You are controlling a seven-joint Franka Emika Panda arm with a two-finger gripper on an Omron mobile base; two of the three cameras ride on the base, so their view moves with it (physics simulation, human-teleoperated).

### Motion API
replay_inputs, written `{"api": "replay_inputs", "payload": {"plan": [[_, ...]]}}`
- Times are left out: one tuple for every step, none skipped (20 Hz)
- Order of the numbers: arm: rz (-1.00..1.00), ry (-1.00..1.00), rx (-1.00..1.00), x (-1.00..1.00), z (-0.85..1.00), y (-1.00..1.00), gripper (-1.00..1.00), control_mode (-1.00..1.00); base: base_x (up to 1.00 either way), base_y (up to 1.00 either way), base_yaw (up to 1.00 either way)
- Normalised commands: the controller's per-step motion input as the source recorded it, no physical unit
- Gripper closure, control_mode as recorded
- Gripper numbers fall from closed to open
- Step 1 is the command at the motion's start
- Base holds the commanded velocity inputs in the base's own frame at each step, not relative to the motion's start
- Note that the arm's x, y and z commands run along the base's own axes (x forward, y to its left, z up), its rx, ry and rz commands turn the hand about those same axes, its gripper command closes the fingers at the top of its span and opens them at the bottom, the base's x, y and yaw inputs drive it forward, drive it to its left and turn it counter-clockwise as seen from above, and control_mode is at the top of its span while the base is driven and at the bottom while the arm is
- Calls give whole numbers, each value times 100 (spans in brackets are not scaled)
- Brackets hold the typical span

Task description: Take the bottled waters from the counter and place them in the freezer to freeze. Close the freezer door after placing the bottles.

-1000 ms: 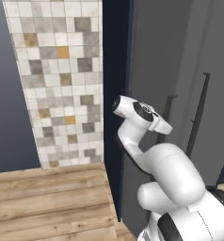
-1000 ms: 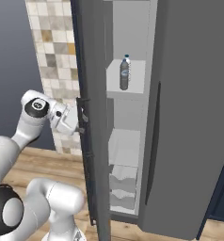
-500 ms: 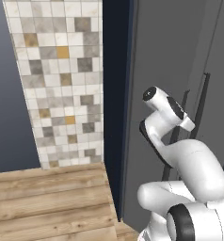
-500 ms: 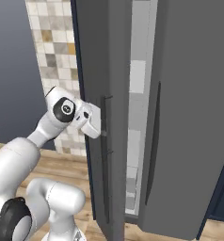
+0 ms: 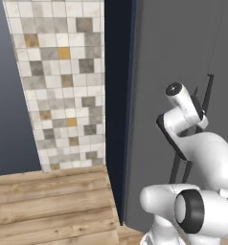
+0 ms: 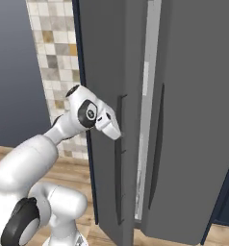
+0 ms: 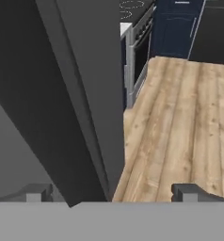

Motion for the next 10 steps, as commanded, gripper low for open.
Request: {"api": "replay_inputs", "payload": {"plan": [[19,0,12,46,0,-51,-100,-100,0,0,0],[19,2,9,44,0,-46,-100,-100,0,0,0],[20,0,7,36,0,-46,-100,-100,0,0,0],[21,0,7,36,0,-46,-100,-100,0,0,0],[23,0,6,31,0,-38,-100,-100,0,0,0],[26,0,5,28,0,-37,-100,-100,0,0,0],[27,0,5,21,0,-33,-100,-100,0,0,0],[31,0,4,23,0,-27,-100,-100,0,0,0],[32,0,1,18,0,-24,-100,-100,0,0,0],[30,0,0,14,0,-12,-100,-100,0,0,0]]}}
